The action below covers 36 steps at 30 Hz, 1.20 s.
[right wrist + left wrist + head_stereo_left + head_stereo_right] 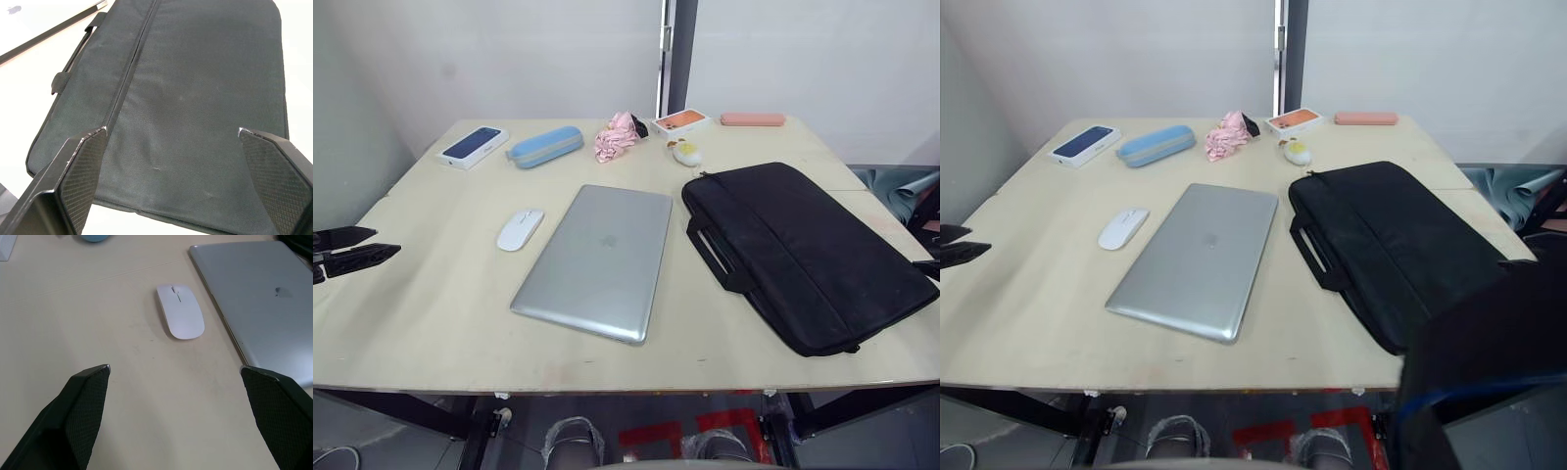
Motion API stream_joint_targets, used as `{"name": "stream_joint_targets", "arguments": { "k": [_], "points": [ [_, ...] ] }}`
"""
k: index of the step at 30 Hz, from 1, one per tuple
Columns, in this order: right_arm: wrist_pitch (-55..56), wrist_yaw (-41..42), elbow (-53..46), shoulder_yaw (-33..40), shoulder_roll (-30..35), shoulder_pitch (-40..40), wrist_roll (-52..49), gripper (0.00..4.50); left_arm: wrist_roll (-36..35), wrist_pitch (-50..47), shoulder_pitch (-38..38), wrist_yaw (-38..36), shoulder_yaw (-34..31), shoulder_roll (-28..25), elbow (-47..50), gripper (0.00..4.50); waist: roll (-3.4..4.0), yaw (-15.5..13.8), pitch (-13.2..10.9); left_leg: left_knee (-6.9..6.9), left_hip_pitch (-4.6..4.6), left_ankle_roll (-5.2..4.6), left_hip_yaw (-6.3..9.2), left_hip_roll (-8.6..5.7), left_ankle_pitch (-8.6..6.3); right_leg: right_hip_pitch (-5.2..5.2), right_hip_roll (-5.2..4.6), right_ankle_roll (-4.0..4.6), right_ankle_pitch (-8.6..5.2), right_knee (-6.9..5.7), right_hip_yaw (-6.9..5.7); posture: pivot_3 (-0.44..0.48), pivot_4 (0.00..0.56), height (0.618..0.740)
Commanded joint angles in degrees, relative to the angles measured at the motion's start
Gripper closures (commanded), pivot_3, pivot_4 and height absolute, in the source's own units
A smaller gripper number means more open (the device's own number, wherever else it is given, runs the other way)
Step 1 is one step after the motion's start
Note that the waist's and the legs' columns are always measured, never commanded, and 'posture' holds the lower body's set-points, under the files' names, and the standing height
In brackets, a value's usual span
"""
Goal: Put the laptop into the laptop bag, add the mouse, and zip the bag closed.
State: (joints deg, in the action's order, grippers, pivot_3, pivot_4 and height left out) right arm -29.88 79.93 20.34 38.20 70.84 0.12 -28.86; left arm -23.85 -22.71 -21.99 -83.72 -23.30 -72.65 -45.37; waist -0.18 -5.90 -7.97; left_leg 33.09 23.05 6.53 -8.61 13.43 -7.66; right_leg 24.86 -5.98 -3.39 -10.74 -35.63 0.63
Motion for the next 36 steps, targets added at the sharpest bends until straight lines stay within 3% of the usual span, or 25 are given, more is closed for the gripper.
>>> {"name": "stream_joint_targets", "arguments": {
  "k": [1,16,21,28,31,36],
  "points": [
    [1.2,0.6,0.3,1.2,0.1,-0.3,-0.2,0.0,-0.1,-0.4,-1.4,-0.2,0.1,-0.1,0.7,0.04,0.0,0.0,0.0,0.0,0.0,0.0,0.0,0.0,0.0,0.0,0.0,0.0,0.0,0.0,0.0,0.0,0.15,0.74],
    [2.3,0.1,-0.2,2.2,-1.6,1.0,-0.4,0.0,-0.1,-5.8,-5.0,0.0,4.9,3.9,3.6,0.04,0.0,-0.1,0.0,0.06,0.0,-0.01,0.01,0.0,0.01,-0.02,-0.01,0.02,0.01,-0.05,0.0,0.0,0.15,0.74],
    [1.4,-1.2,-4.2,2.7,-3.7,2.2,-1.4,0.0,-1.2,-10.9,-9.7,0.5,8.3,9.0,6.9,0.04,-0.01,-0.3,0.0,0.13,0.0,-0.02,0.02,0.0,0.01,-0.03,-0.02,0.05,0.02,-0.12,0.0,0.0,0.15,0.74],
    [-4.8,-6.5,-21.4,1.1,-9.9,3.7,-6.5,0.0,-1.7,-24.8,-18.1,2.9,14.9,19.0,8.0,0.04,-0.01,-0.2,0.0,0.29,0.01,-0.05,0.05,-0.01,0.03,-0.02,-0.02,0.07,0.03,-0.32,0.02,0.0,0.15,0.74],
    [-8.5,-11.1,-27.6,-0.6,-12.4,1.6,-9.6,0.8,-1.0,-25.7,-20.7,4.6,16.1,22.2,6.2,0.0,-0.01,0.0,0.0,0.28,0.01,-0.05,0.05,-0.01,0.03,-0.01,-0.01,0.07,0.03,-0.33,0.04,0.0,0.15,0.74],
    [-12.8,-17.9,-36.0,-7.0,-15.4,-1.7,-11.8,2.54,-0.3,-28.2,-27.1,10.7,16.0,28.4,-0.5,0.0,0.0,-0.4,0.0,0.36,0.02,-0.04,0.11,-0.02,0.04,-0.02,-0.01,0.07,0.03,-0.42,0.03,0.0,0.15,0.74]
  ]
}}
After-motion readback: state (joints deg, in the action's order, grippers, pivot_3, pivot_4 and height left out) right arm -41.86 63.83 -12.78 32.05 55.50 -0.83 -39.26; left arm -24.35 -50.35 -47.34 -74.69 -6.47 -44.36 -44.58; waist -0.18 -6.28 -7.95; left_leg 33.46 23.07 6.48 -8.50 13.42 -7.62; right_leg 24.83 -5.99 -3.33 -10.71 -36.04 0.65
